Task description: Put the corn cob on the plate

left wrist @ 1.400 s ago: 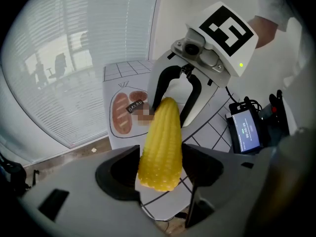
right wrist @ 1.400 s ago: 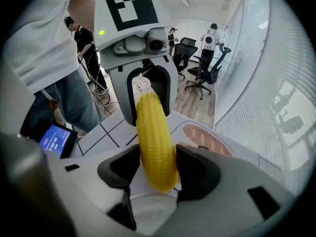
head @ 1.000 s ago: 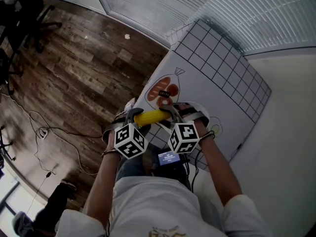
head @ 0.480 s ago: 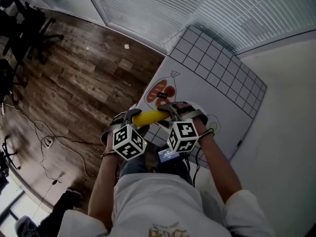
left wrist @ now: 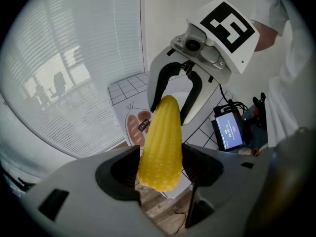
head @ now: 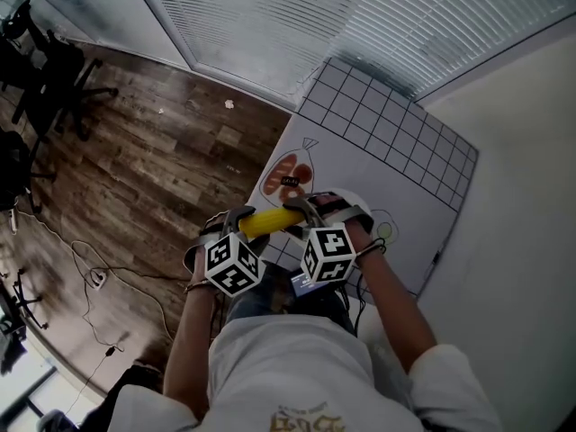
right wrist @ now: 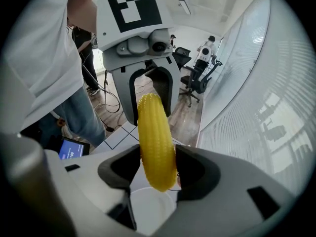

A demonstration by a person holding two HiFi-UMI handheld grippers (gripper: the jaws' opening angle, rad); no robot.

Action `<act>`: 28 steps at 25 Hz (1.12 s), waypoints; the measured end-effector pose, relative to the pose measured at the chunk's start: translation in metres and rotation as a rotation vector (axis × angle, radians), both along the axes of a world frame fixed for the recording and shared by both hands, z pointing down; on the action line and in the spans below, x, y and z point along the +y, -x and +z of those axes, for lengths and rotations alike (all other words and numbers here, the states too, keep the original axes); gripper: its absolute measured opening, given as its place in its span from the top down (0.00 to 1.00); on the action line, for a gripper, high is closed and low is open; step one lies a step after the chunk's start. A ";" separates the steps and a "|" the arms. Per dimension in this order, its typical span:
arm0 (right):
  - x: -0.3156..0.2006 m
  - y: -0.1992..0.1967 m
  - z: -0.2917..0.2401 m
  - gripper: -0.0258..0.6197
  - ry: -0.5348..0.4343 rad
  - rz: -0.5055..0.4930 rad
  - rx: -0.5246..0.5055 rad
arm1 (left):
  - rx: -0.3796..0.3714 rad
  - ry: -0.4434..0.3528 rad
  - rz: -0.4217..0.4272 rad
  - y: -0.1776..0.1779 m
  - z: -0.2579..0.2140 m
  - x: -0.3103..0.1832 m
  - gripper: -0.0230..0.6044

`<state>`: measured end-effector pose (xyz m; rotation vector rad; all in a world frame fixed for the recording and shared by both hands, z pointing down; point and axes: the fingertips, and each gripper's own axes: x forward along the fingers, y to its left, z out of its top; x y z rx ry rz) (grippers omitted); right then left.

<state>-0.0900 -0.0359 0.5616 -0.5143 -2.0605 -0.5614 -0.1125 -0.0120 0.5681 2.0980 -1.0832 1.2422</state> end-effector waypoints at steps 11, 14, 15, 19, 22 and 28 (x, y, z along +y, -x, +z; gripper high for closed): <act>-0.019 -0.043 -0.008 0.61 -0.019 0.150 -0.003 | -0.018 -0.024 0.155 -0.038 -0.008 -0.024 0.53; -0.027 -0.059 -0.010 0.61 -0.024 0.218 -0.002 | -0.019 -0.027 0.224 -0.054 -0.010 -0.033 0.53; -0.030 -0.065 -0.011 0.61 -0.025 0.242 -0.001 | -0.019 -0.029 0.247 -0.059 -0.010 -0.037 0.53; -0.039 -0.090 -0.013 0.61 -0.029 0.336 -0.003 | -0.023 -0.039 0.343 -0.083 -0.012 -0.049 0.53; -0.043 -0.107 -0.014 0.61 -0.034 0.409 -0.007 | -0.031 -0.044 0.418 -0.099 -0.013 -0.056 0.53; -0.048 -0.139 -0.015 0.61 -0.040 0.546 -0.011 | -0.041 -0.053 0.561 -0.129 -0.015 -0.065 0.53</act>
